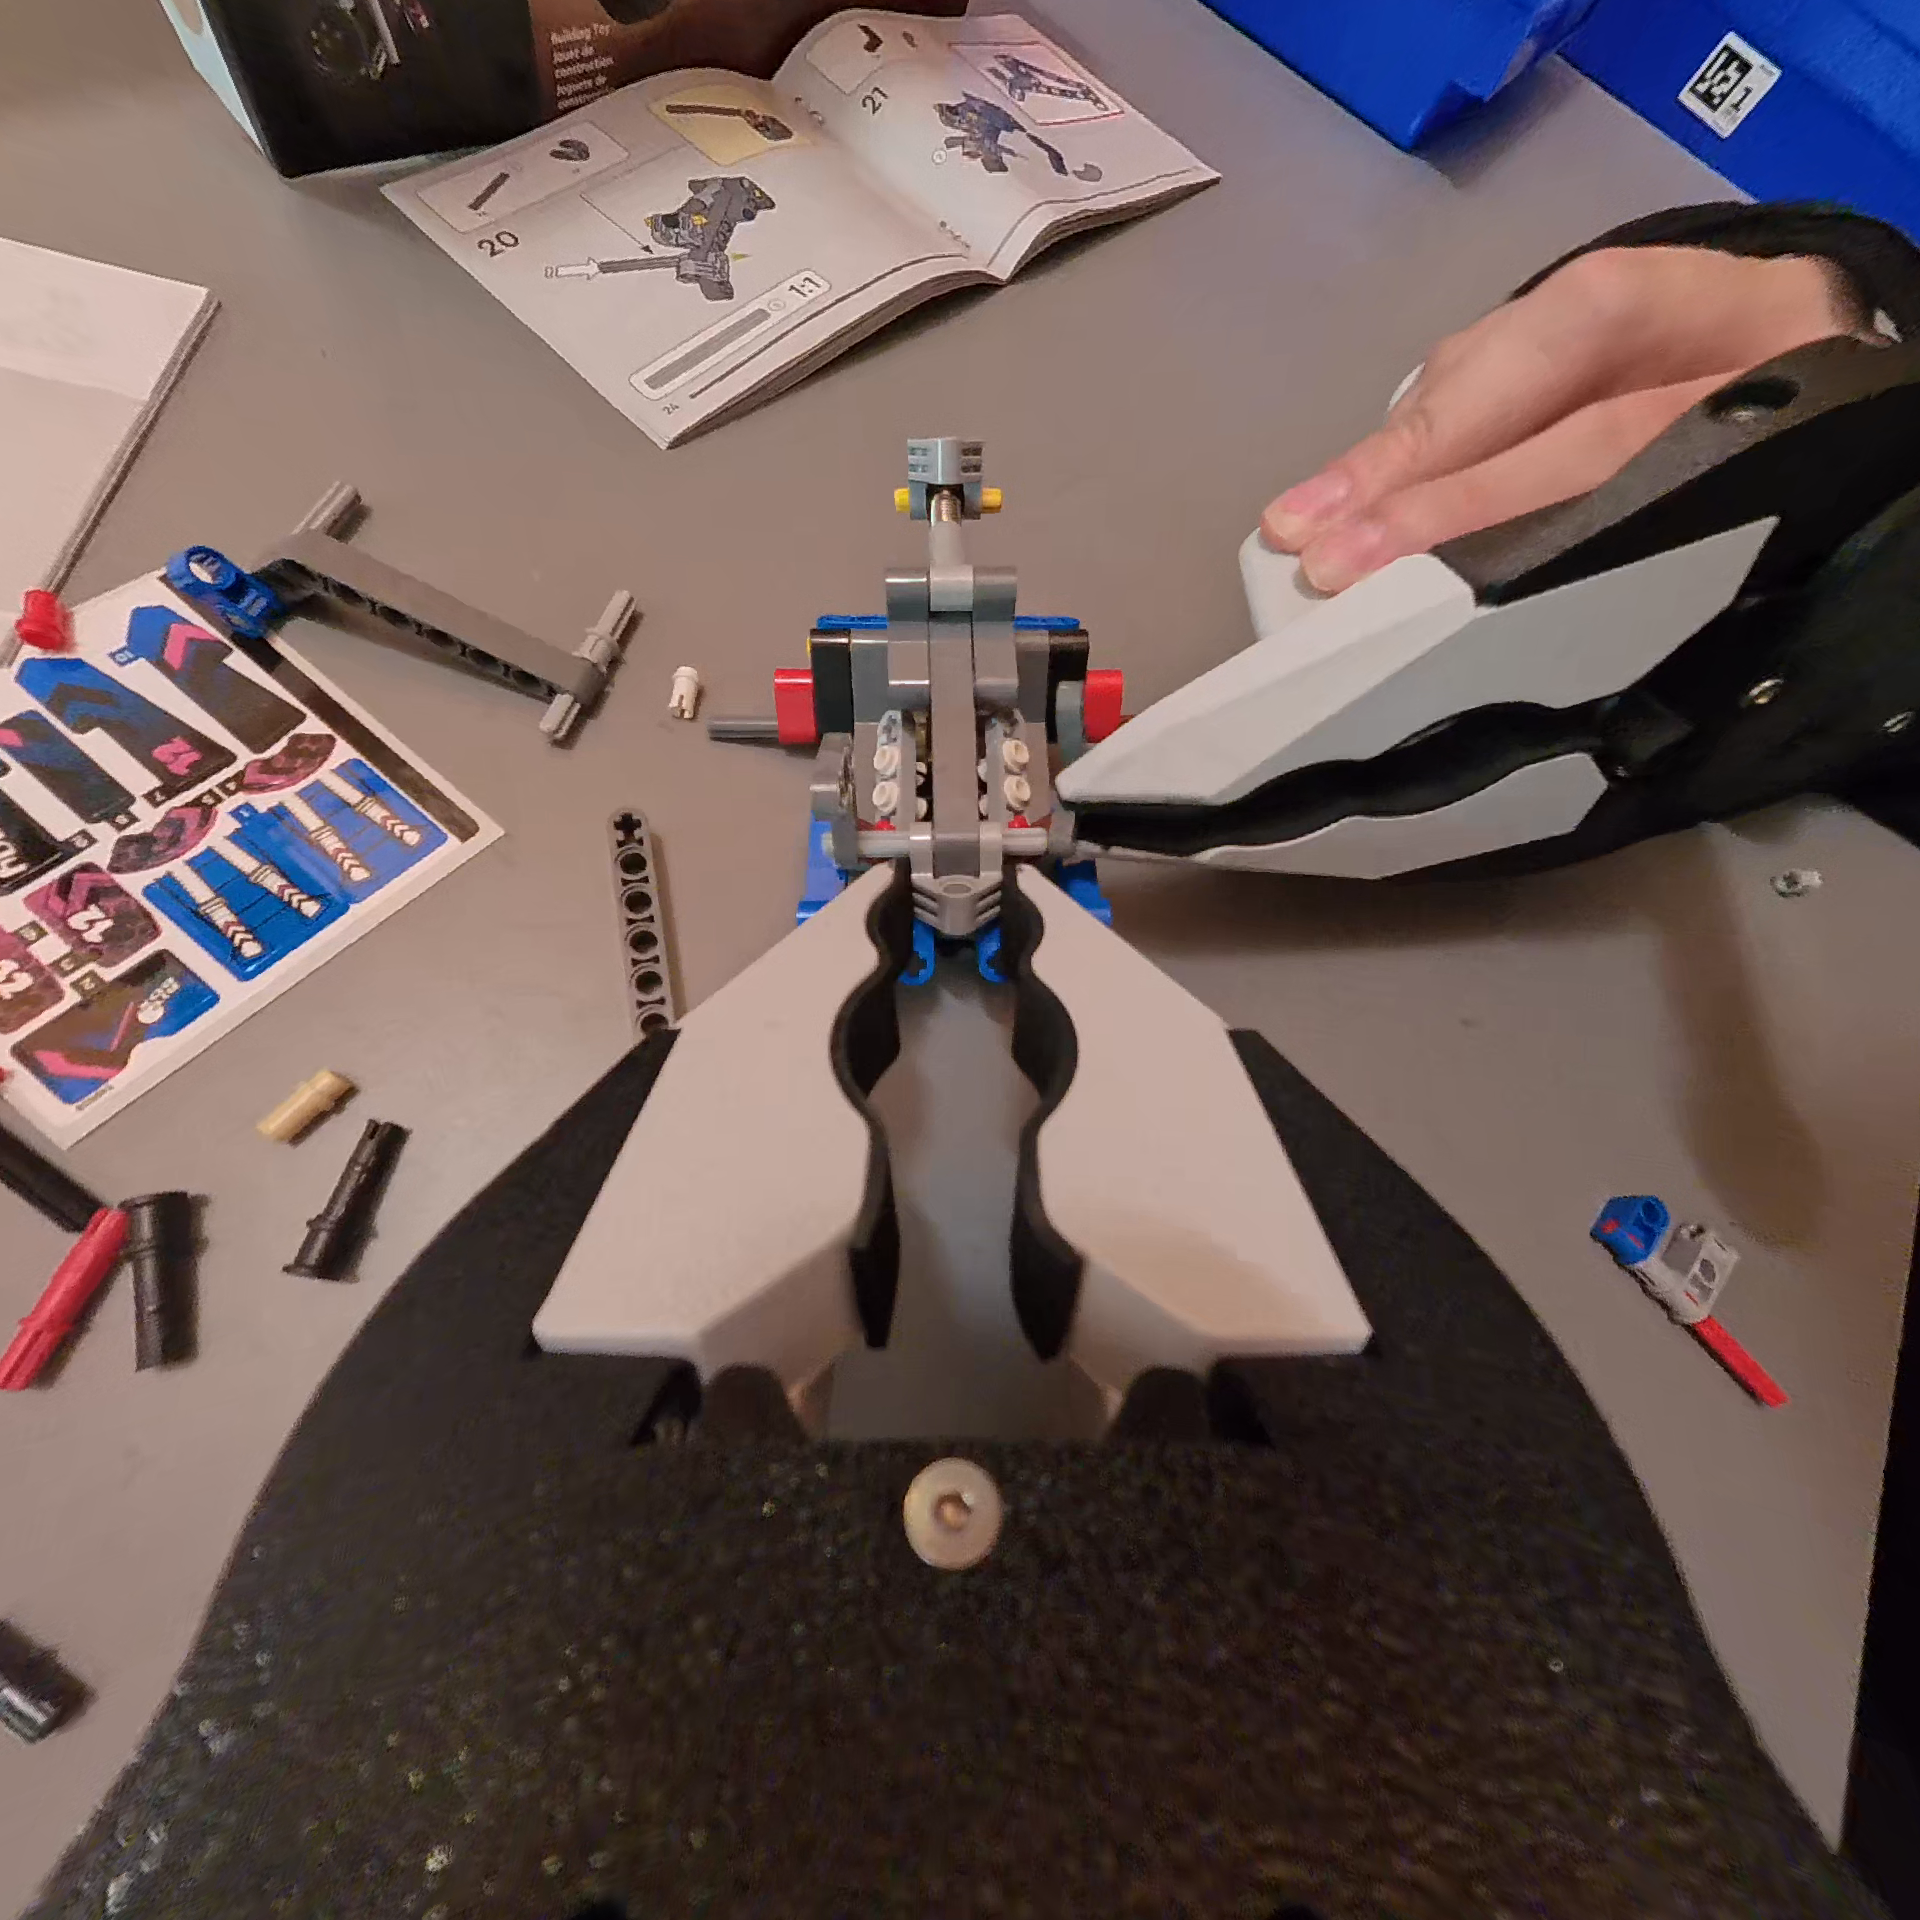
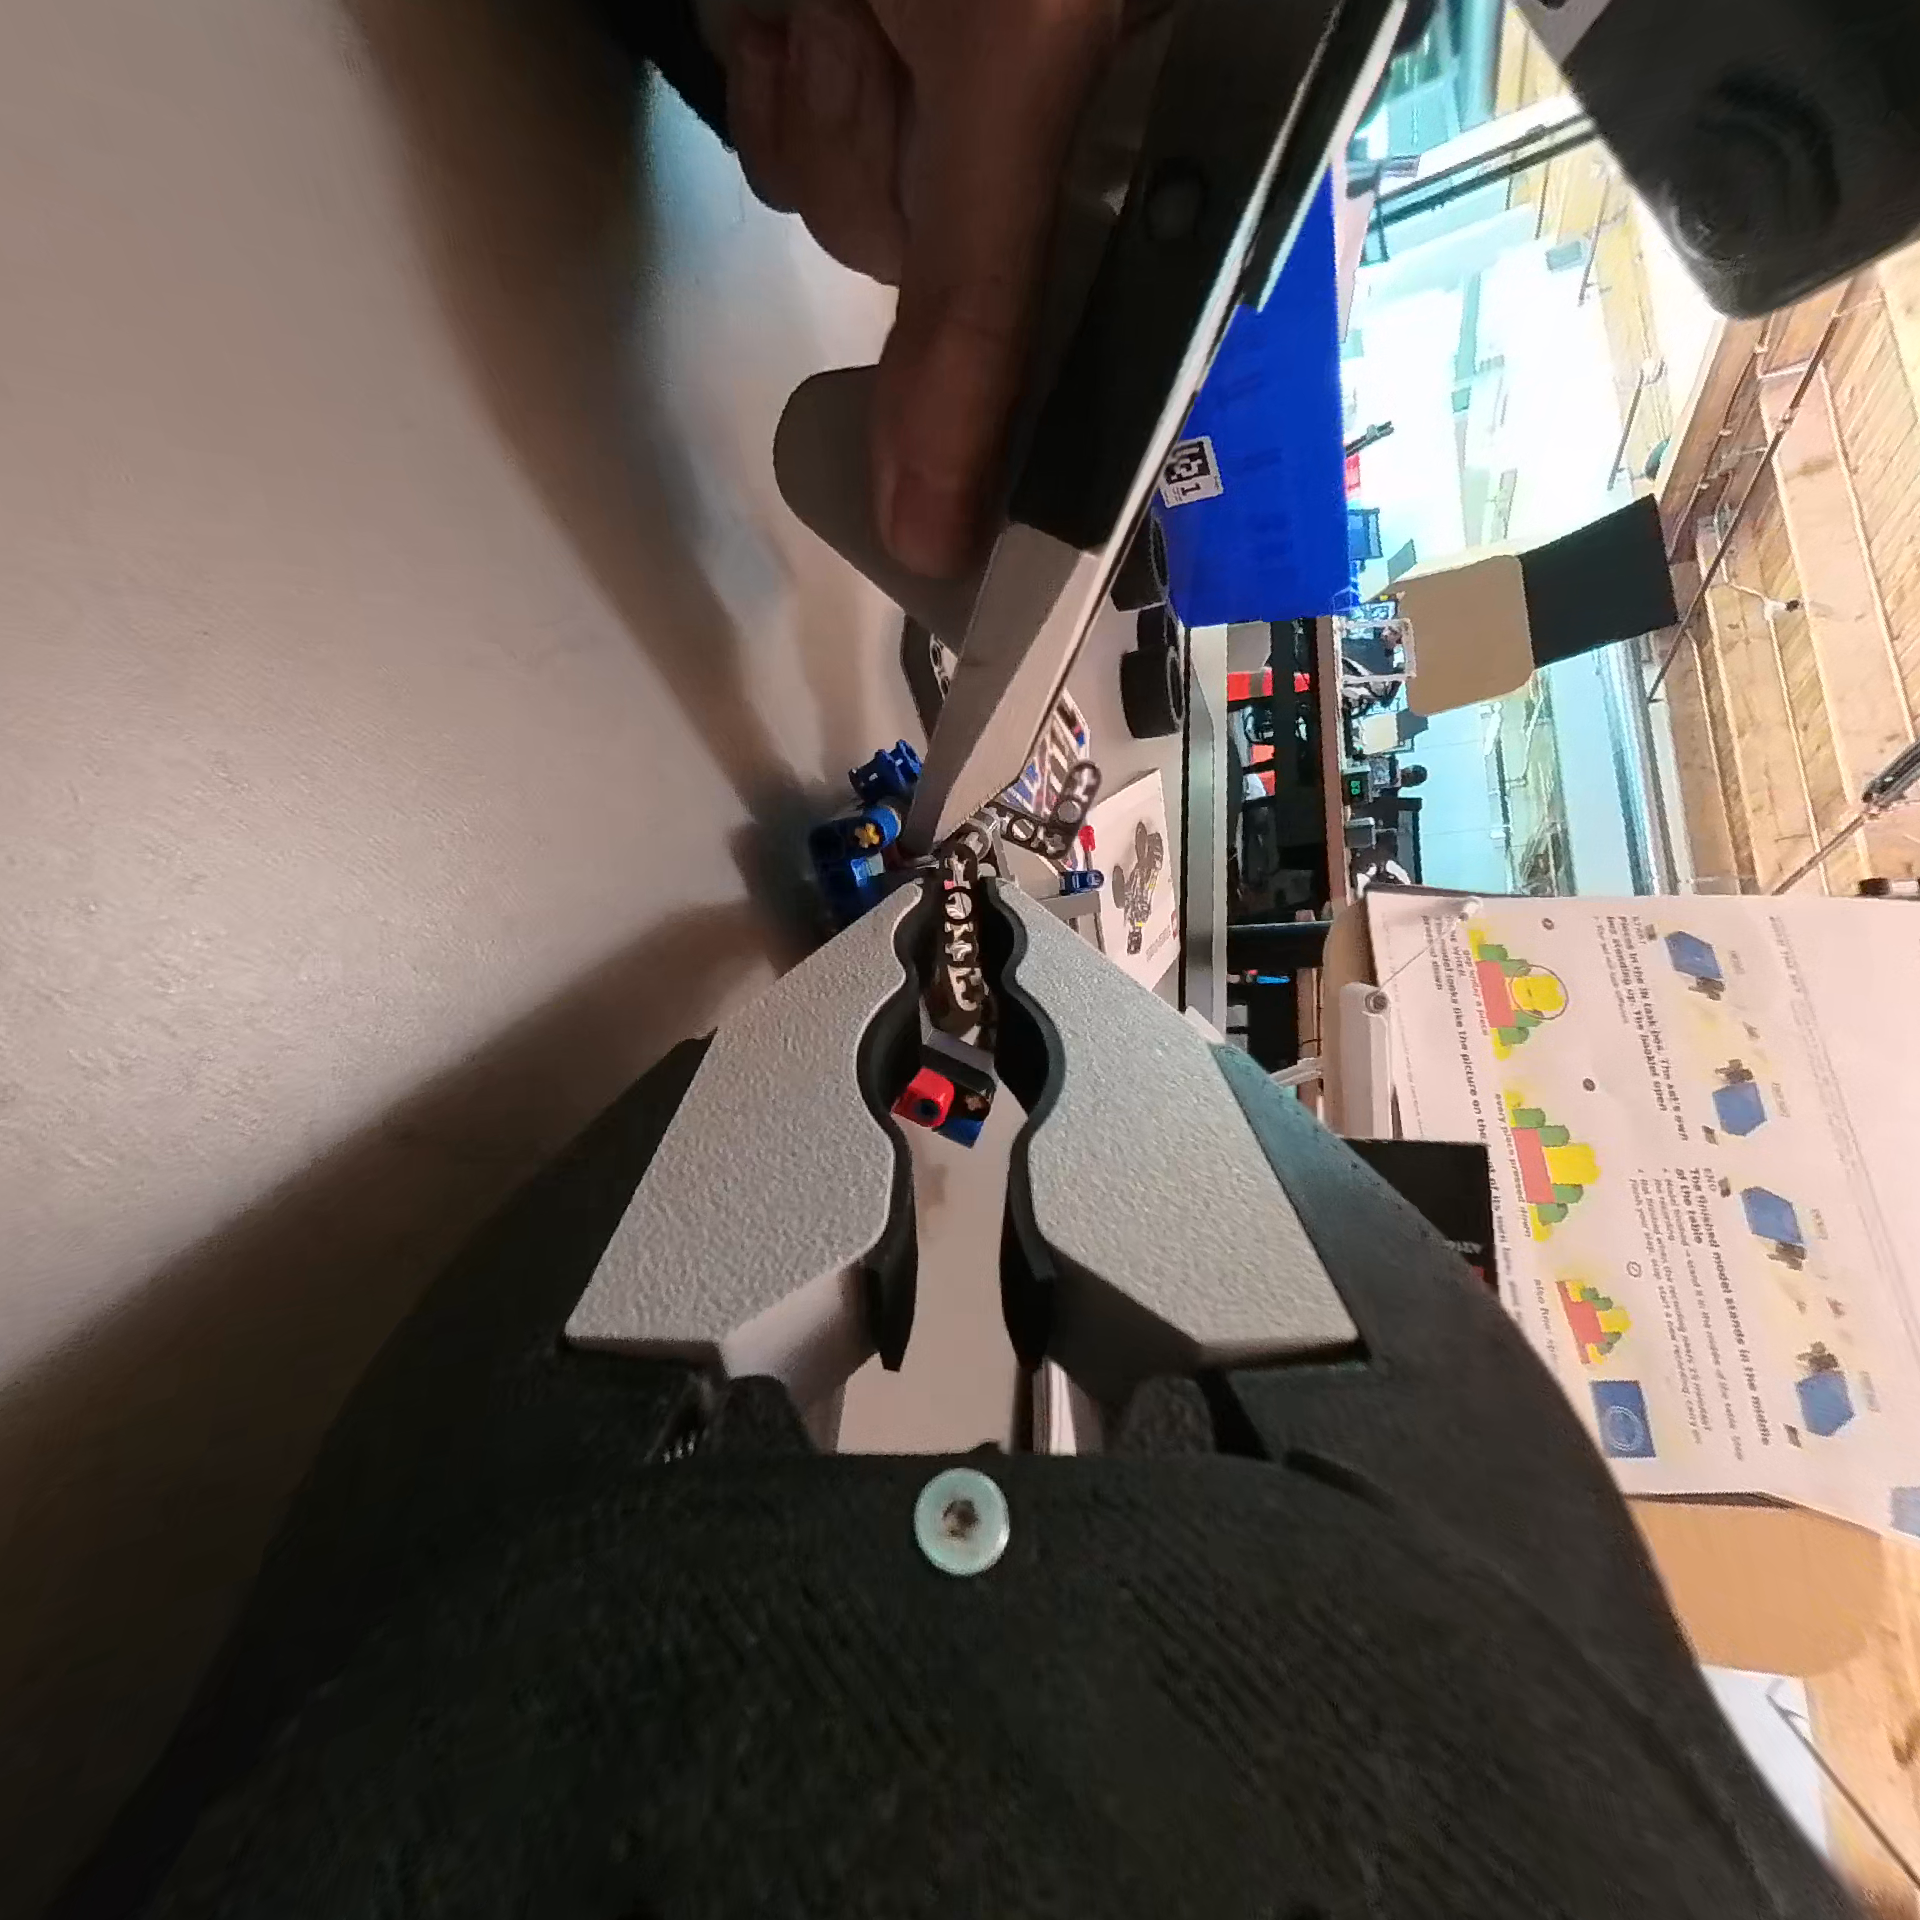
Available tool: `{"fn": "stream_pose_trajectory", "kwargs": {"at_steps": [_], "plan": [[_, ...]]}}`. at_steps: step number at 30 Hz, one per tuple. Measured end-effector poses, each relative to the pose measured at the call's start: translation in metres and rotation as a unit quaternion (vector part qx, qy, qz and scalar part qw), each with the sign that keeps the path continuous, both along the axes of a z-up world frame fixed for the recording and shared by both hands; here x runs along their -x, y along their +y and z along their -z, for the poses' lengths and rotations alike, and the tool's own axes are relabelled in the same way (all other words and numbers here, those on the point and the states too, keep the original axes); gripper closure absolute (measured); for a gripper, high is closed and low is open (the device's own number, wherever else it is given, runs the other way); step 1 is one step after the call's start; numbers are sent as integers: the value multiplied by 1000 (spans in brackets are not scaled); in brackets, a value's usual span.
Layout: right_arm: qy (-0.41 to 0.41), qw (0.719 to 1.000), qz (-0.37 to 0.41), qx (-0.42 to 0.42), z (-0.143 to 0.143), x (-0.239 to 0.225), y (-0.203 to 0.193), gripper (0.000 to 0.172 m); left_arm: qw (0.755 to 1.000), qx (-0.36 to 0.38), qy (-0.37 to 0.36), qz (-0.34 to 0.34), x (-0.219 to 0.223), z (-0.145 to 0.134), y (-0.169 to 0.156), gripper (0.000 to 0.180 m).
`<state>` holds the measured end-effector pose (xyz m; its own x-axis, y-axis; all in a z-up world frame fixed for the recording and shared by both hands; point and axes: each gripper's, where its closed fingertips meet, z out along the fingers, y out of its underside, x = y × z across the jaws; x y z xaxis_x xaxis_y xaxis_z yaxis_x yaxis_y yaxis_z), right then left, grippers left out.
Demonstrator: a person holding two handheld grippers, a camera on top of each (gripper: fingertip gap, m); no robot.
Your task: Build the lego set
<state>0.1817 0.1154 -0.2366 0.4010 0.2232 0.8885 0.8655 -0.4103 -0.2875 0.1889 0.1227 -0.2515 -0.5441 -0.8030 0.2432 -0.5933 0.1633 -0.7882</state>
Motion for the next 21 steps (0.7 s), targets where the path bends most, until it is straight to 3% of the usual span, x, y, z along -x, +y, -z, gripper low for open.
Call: {"fn": "stream_pose_trajectory", "kwargs": {"at_steps": [7,21], "plan": [[-79,997,19,10,-2,-1,3,168,1000,-25,-13,-7,-2,0,0,168],[-76,996,42,27,1,-4,5,168,999,-32,-16,-17,-4,0,3,168]]}}
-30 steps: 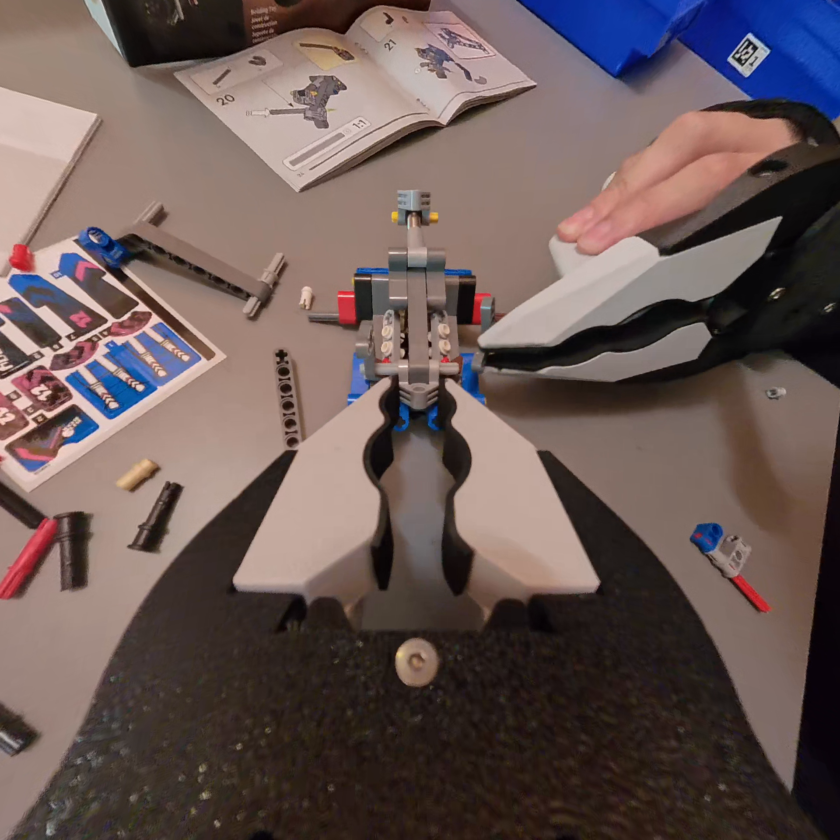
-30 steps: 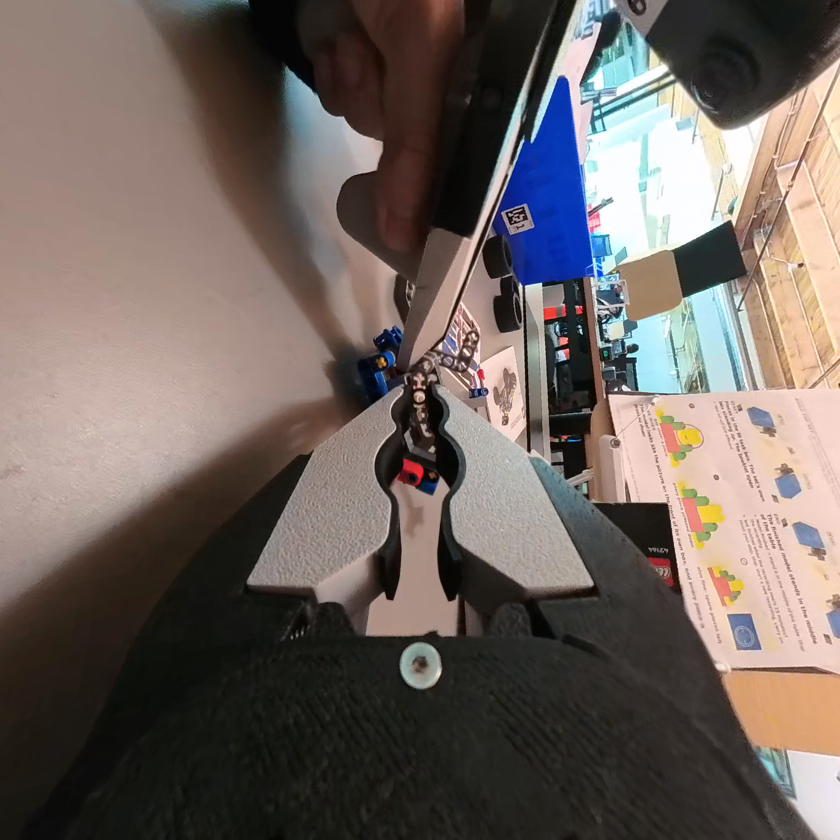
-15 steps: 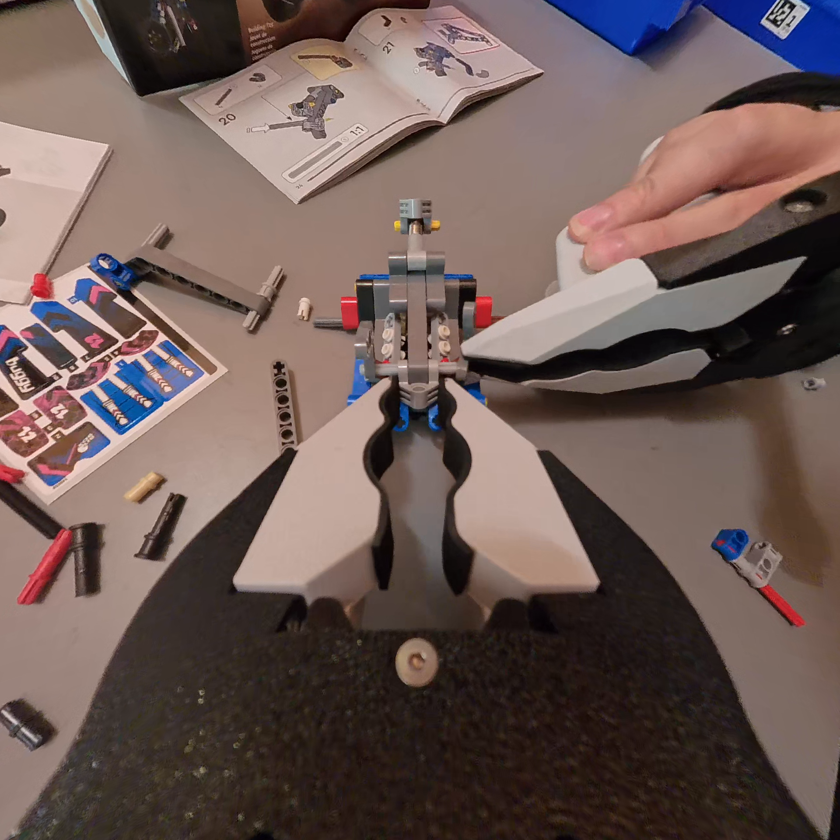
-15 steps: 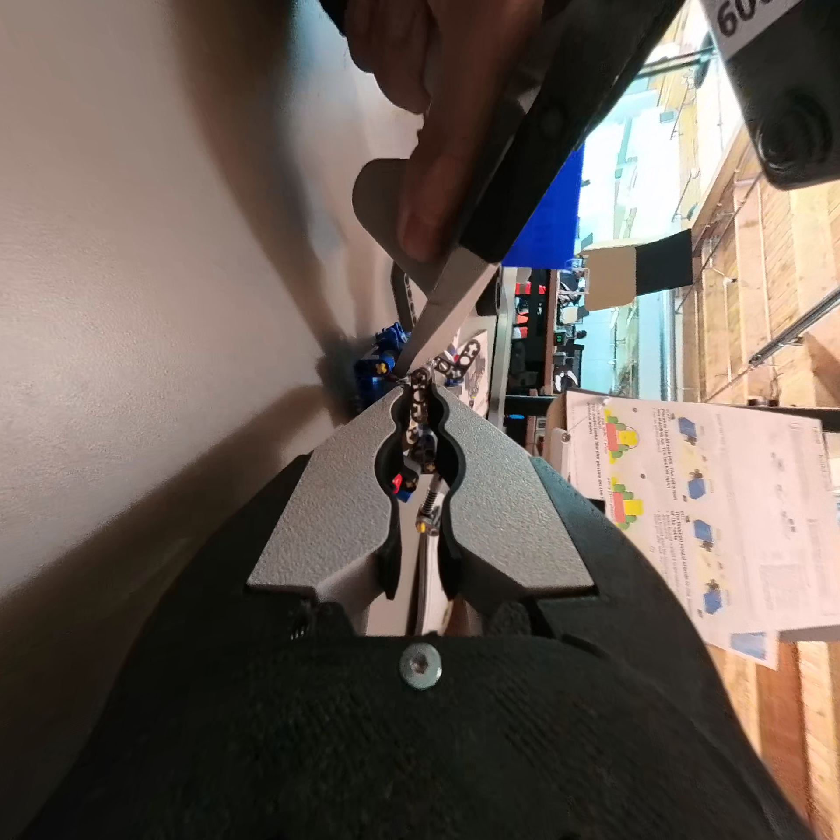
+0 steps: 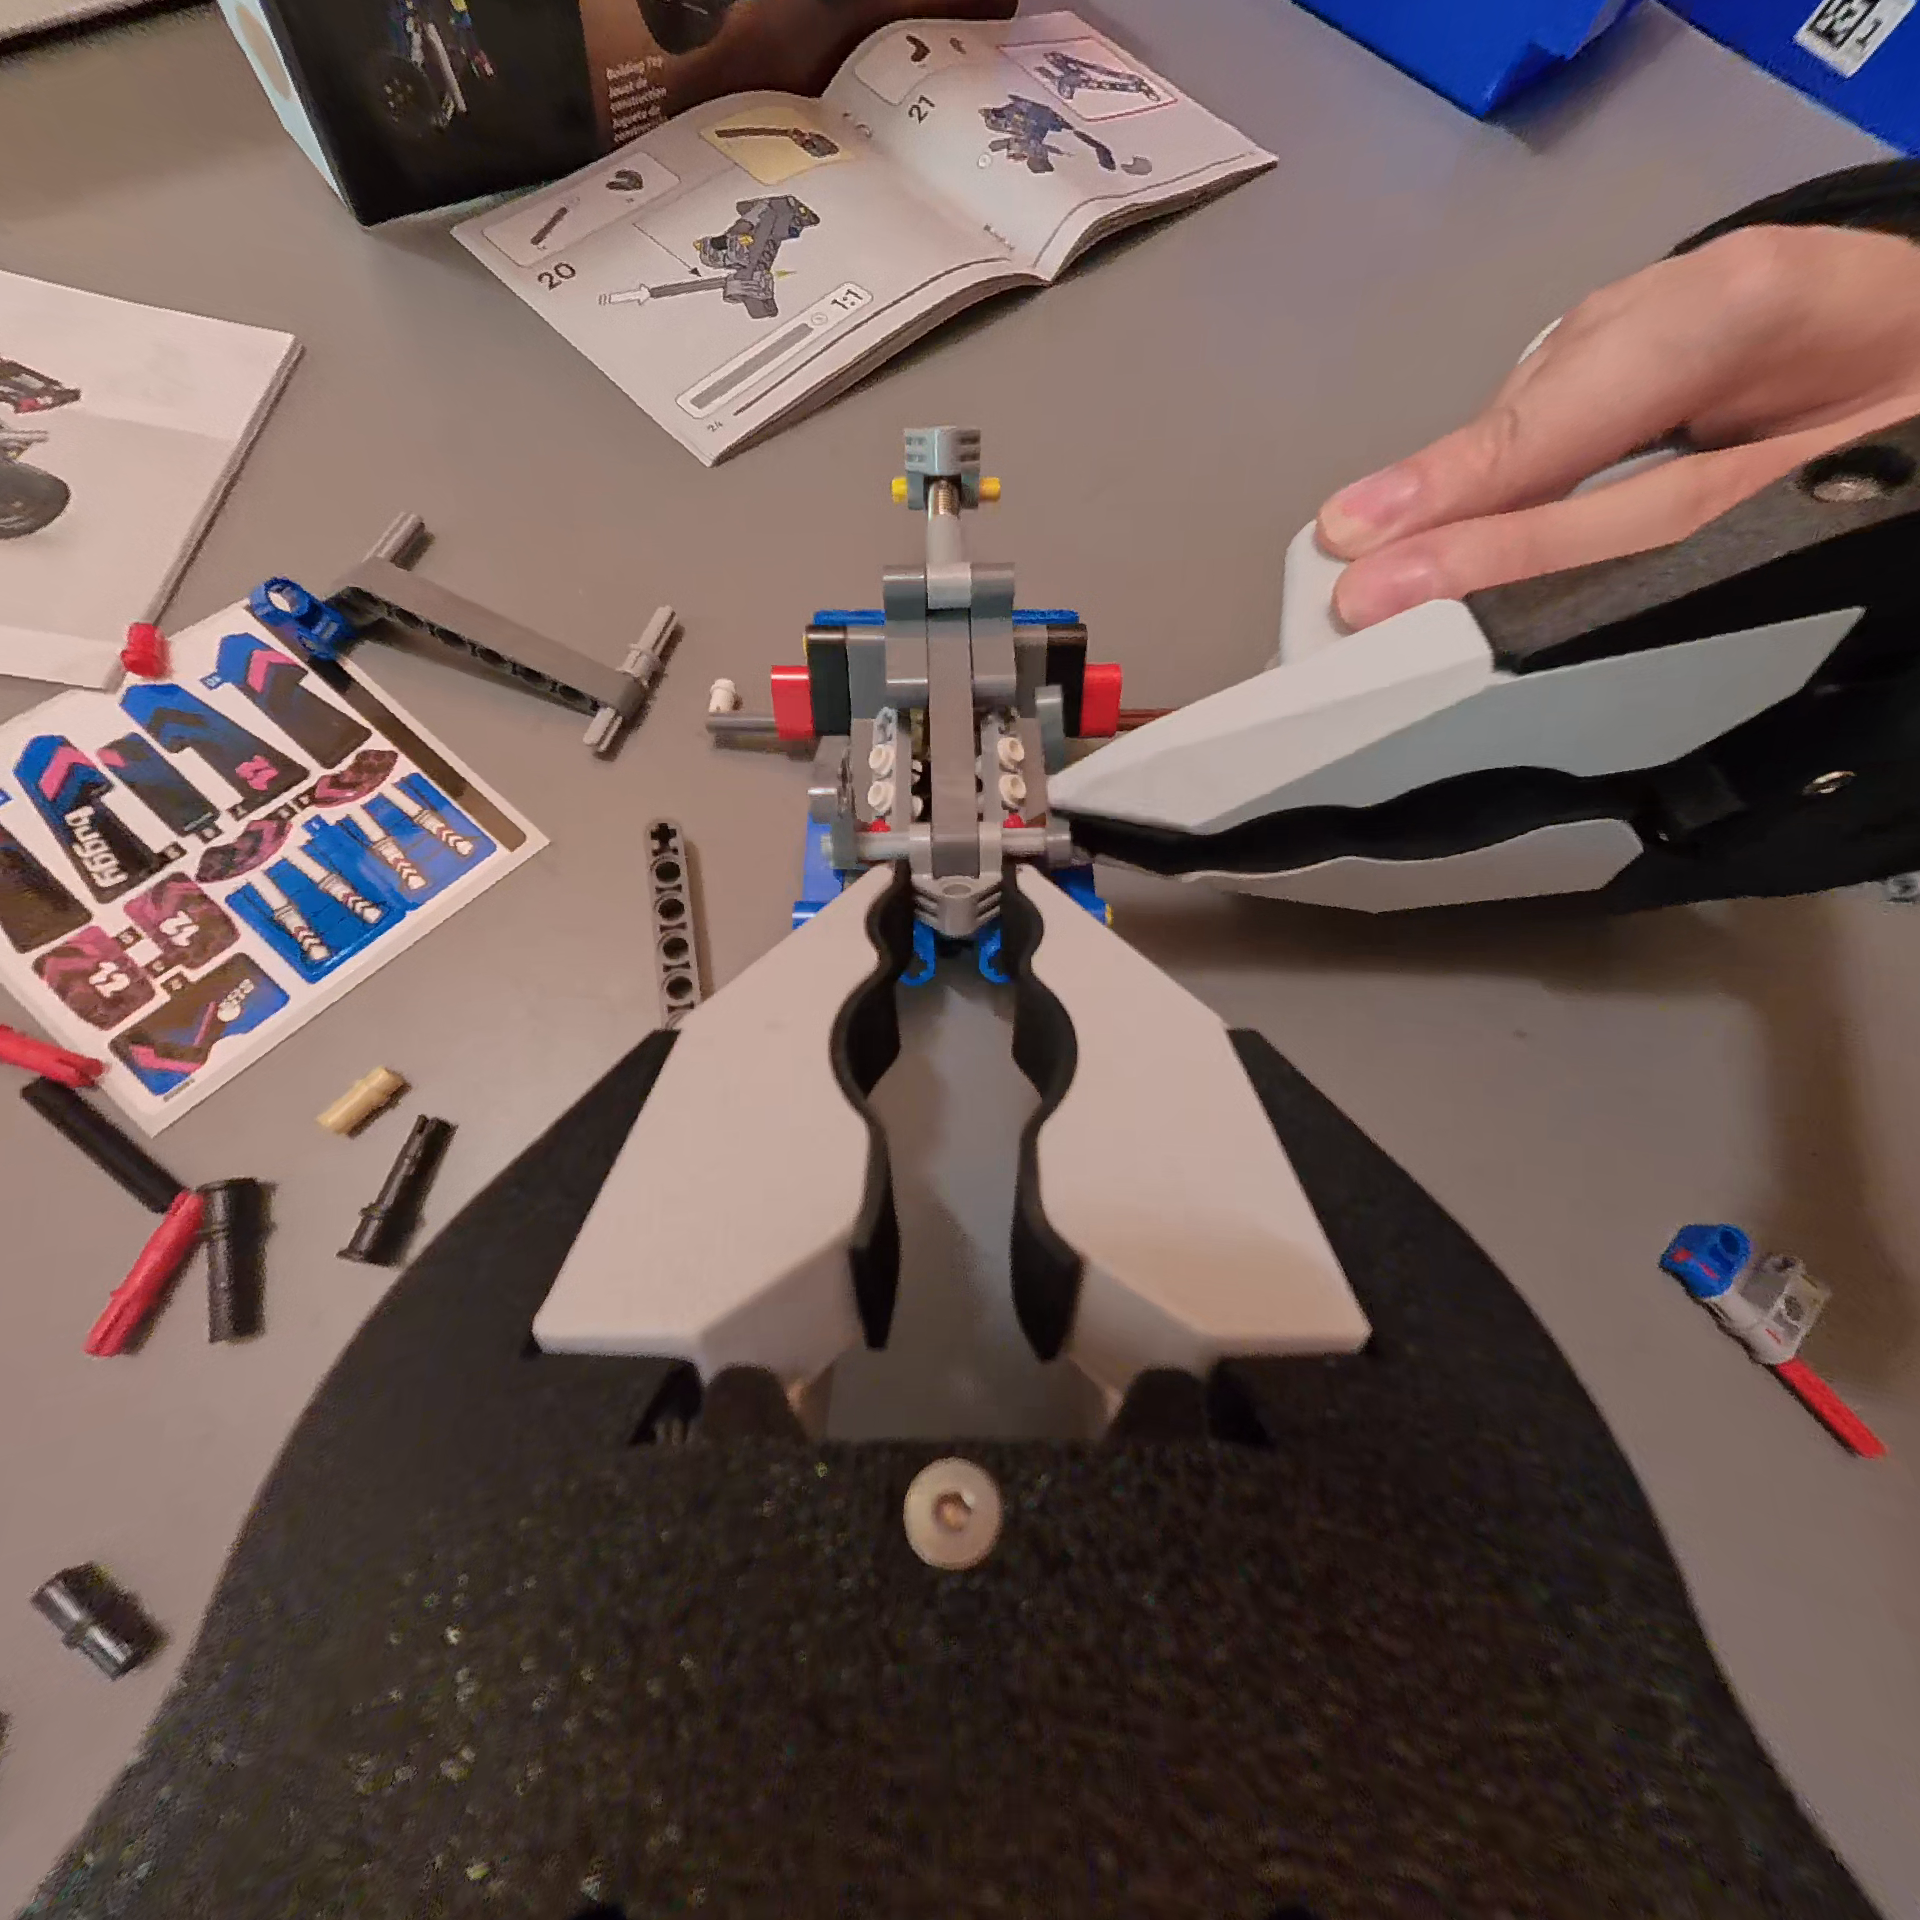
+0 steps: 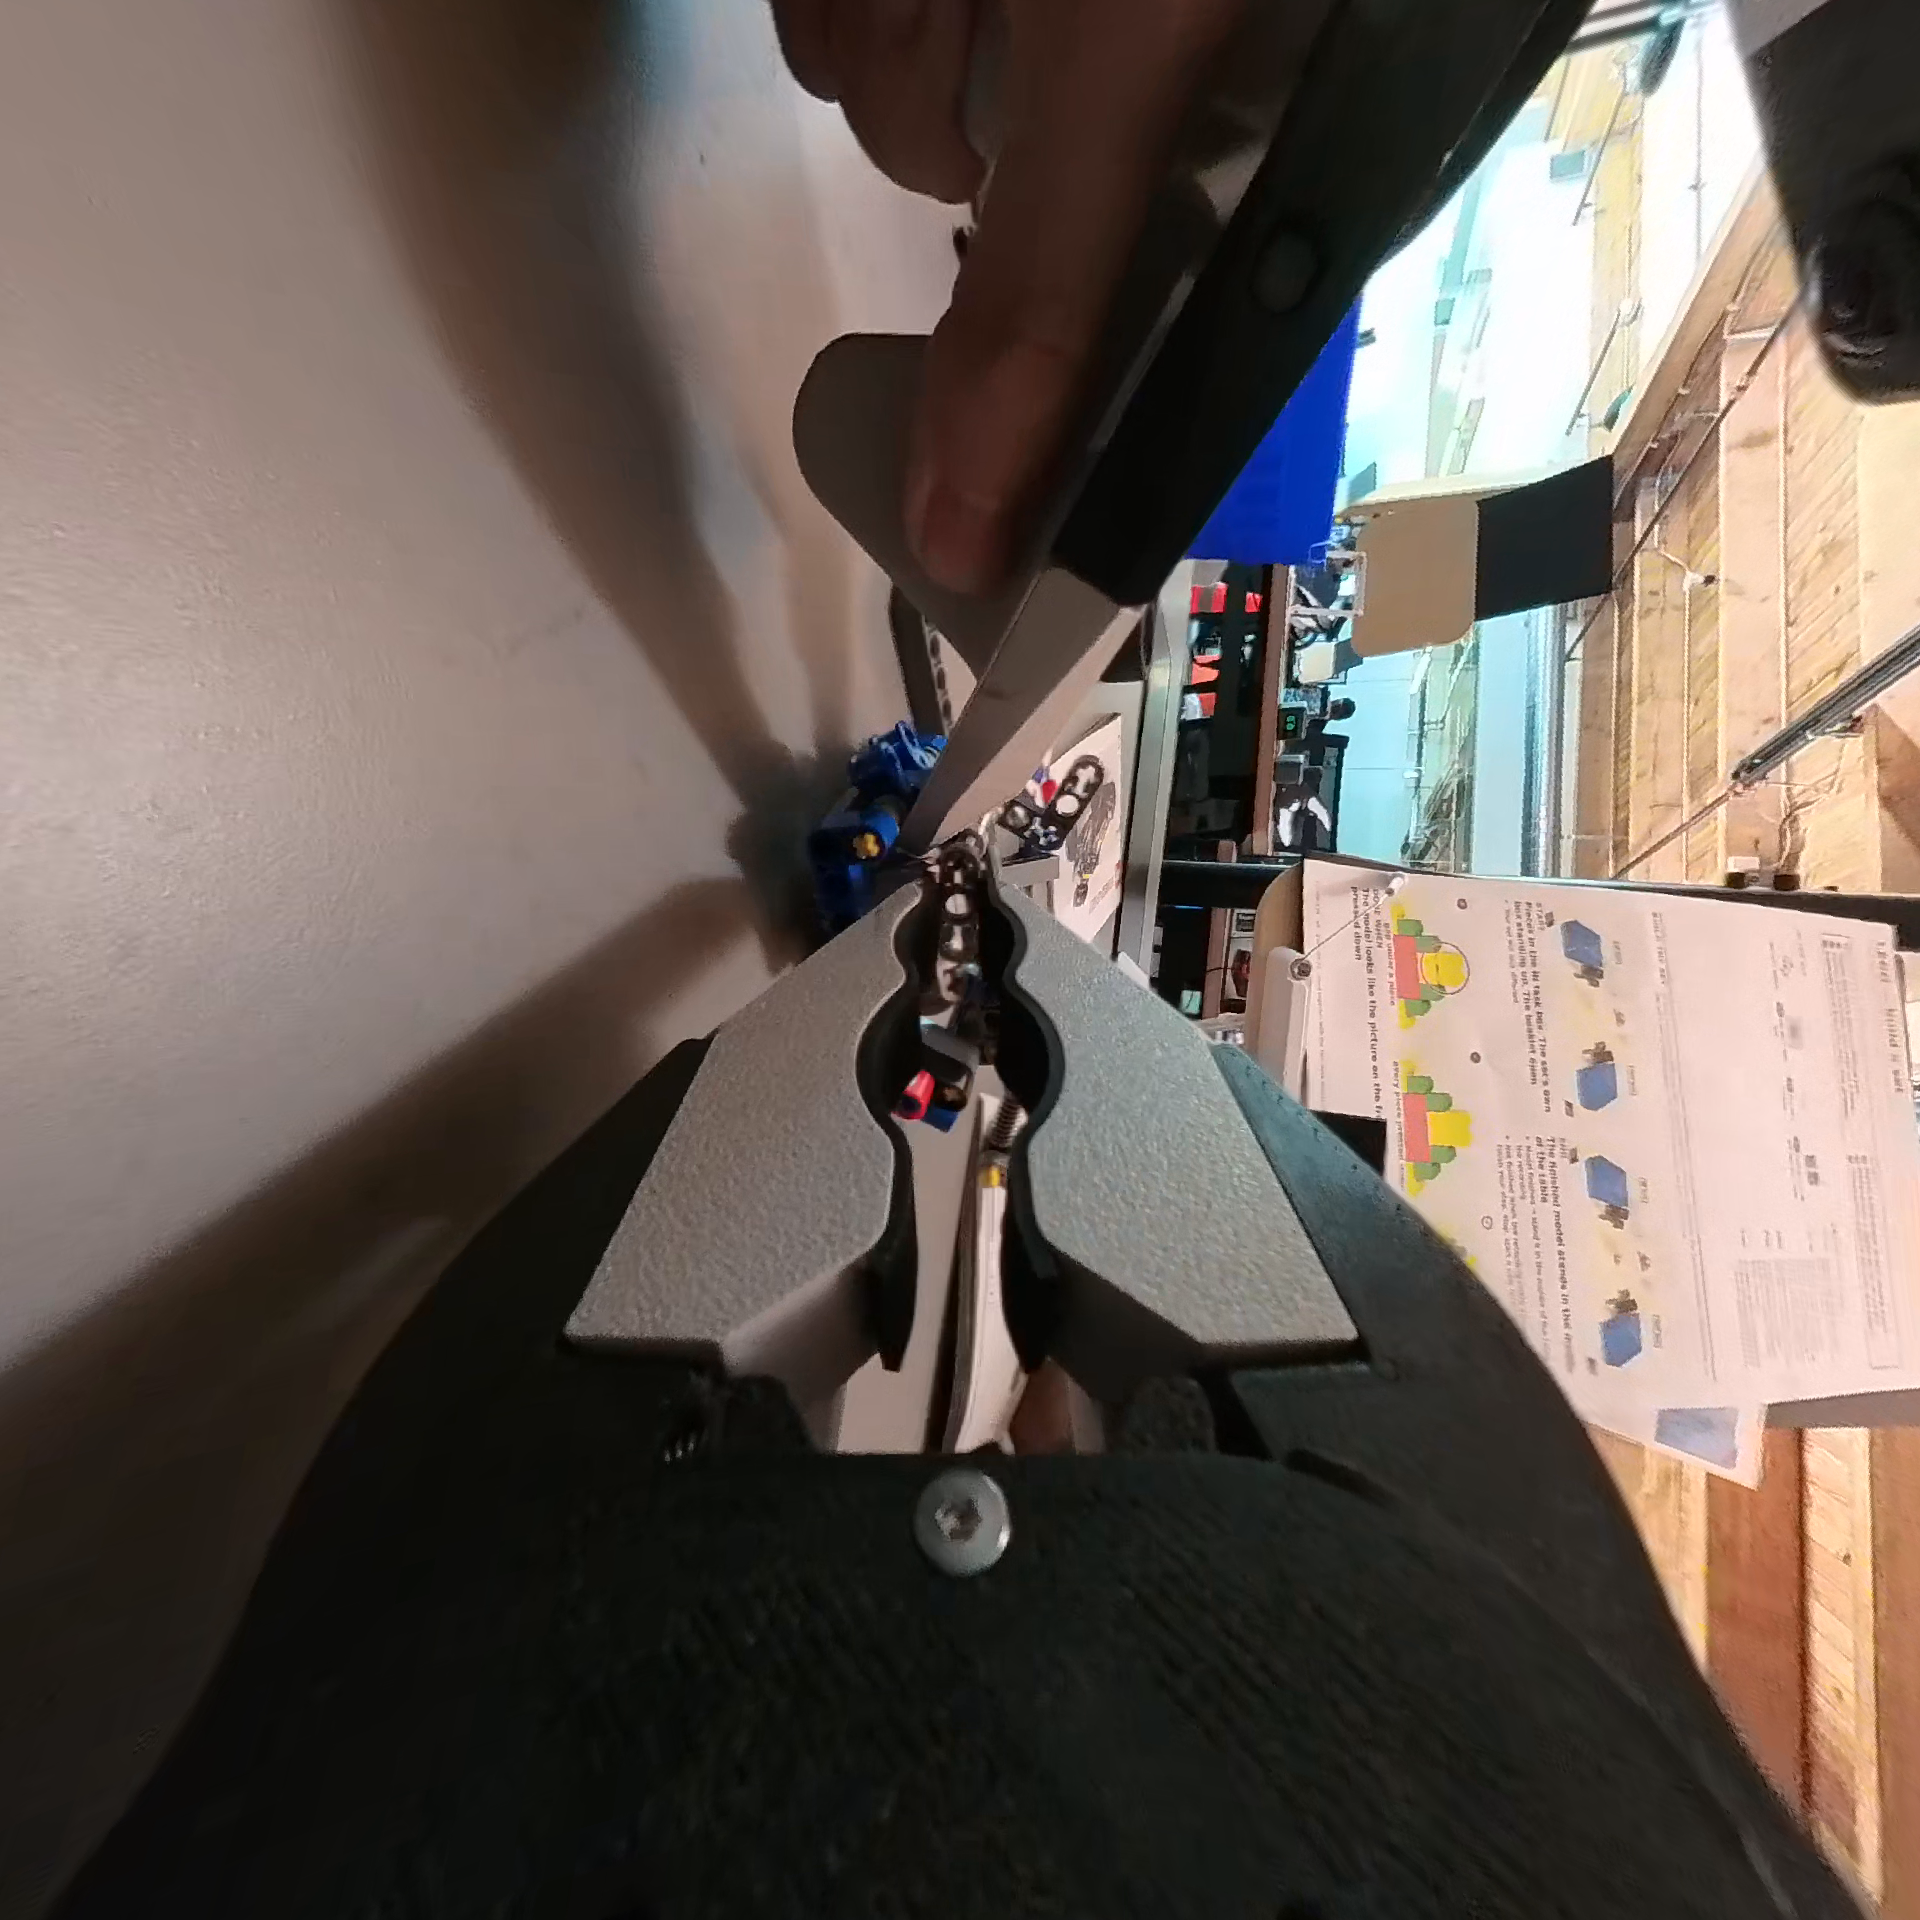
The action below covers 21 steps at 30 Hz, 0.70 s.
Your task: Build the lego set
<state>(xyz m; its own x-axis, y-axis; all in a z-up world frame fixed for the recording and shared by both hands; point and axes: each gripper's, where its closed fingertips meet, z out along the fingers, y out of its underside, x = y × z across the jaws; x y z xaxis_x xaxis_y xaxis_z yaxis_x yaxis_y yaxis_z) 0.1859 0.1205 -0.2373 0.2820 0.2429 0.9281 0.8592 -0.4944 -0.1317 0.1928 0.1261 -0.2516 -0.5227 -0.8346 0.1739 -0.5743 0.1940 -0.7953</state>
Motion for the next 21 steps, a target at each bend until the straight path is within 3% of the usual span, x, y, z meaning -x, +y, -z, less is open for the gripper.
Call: {"fn": "stream_pose_trajectory", "kwargs": {"at_steps": [14,19,21], "plan": [[28,998,48,-6,1,-10,-1,167,998,-43,-22,-32,-4,-2,3,168],[16,999,34,28,4,-9,-2,167,997,-60,-31,-36,-6,-1,5,168],[54,997,33,47,0,-11,-10,167,996,-66,-35,-41,-7,-1,9,168]]}}
